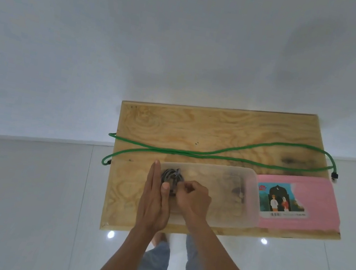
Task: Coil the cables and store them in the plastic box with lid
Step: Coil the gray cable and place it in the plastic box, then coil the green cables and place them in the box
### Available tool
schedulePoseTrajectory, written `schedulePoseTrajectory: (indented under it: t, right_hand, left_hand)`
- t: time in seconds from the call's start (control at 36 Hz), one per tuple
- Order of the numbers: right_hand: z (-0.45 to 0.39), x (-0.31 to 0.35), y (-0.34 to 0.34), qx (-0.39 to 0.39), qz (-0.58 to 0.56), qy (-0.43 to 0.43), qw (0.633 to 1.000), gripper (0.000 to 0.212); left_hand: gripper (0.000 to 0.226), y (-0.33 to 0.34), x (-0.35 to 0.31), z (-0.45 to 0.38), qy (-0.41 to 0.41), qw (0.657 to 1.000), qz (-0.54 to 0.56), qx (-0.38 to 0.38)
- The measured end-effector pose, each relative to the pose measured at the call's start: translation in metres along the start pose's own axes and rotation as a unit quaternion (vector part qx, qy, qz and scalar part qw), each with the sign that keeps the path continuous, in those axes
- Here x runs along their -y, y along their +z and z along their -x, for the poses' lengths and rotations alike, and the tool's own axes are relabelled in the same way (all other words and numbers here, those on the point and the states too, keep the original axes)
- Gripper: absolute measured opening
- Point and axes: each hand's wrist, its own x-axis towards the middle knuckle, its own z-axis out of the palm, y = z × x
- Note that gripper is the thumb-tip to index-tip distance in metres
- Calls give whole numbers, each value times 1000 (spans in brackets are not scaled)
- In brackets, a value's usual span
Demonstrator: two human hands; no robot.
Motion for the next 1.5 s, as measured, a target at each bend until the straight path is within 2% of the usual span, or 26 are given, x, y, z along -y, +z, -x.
schedulePoseTrajectory:
  t: [0.14, 0.42, 0.58, 0.72, 0.83, 1.03, 1.17, 1.25, 1.33, 1.42, 1.5]
  right_hand:
    - [0, 0, -3, -8, -2, 1, 1000, 14]
    - [1, -3, -12, 24, 42, -14, 999, 20]
    - [10, 0, -25, 15, 30, -21, 999, 20]
    - [14, 11, -41, 24, 26, -47, 998, 19]
    - [16, 21, -61, 14, 8, -88, 996, 10]
    - [2, 45, -104, -11, 19, -186, 982, 11]
    - [-41, 55, -128, -18, 80, -233, 969, 14]
    - [-76, 56, -135, 11, 127, -237, 963, 18]
    - [-112, 54, -138, 50, 177, -245, 952, 21]
    - [-143, 51, -137, 101, 228, -215, 944, 25]
    - [-165, 47, -132, 138, 283, -207, 926, 32]
  left_hand:
    - [66, -1, 0, 0, -4, 1000, 4, 2]
    - [64, -1, -1, 1, -22, 1000, 1, 7]
    - [65, -8, -8, 0, -34, 999, 5, 15]
    - [70, -28, -19, -6, -40, 999, 3, 12]
    - [73, -49, -32, -18, -39, 999, 0, -14]
    - [38, -68, -51, -60, -14, 999, -42, -28]
    - [29, -54, -66, -98, 1, 993, -110, 28]
    - [27, -41, -72, -123, -6, 983, -159, 92]
    - [26, -26, -77, -146, -29, 961, -225, 158]
    - [24, -11, -79, -165, -59, 939, -269, 205]
    - [23, 2, -78, -180, -63, 898, -342, 268]
